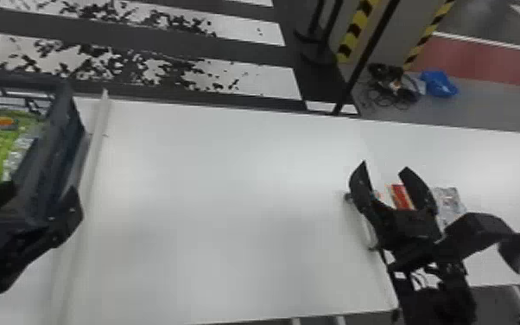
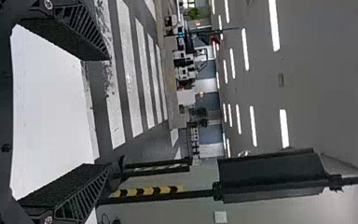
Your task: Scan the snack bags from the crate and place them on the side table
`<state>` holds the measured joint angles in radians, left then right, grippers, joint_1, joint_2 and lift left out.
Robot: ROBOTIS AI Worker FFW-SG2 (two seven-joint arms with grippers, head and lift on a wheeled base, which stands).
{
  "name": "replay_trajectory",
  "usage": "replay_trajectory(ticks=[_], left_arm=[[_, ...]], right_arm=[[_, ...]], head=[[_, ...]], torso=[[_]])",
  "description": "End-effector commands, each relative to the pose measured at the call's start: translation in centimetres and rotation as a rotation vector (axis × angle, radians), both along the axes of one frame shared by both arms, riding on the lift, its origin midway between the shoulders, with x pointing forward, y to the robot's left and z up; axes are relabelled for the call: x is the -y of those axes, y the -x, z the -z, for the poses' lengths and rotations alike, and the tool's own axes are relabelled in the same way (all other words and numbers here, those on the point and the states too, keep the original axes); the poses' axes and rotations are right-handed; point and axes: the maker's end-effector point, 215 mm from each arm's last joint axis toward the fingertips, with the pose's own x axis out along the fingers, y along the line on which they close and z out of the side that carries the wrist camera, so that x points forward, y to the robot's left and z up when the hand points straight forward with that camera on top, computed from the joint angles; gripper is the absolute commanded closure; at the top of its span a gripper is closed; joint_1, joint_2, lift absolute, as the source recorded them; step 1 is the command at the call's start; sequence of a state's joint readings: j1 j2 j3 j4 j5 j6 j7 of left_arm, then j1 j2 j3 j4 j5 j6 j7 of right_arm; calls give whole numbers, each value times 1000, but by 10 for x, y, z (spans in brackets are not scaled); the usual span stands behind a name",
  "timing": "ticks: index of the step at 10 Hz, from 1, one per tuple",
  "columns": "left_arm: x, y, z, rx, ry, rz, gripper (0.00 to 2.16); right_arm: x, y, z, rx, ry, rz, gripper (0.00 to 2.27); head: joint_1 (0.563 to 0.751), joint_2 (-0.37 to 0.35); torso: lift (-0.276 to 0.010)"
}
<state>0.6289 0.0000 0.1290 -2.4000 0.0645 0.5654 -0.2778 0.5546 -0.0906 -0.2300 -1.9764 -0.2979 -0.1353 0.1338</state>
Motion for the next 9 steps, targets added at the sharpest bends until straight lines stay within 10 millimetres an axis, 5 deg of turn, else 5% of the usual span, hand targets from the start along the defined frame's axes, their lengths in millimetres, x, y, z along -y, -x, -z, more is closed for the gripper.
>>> replay_trajectory(ticks=[1,4,9], left_arm=[[4,-1,2,2,4,-3,144],[11,-11,-10,88,-21,-10,137],[9,-20,-49,189,-43,10,137]], right_arm=[[-51,0,3,12,49,-57,60],[-103,6,28,-28,79,-127,70],[-111,11,38,-47,69,-138,73]], head=[[695,-167],[695,-63],[695,-31]], torso=[[-94],[-94],[-94]])
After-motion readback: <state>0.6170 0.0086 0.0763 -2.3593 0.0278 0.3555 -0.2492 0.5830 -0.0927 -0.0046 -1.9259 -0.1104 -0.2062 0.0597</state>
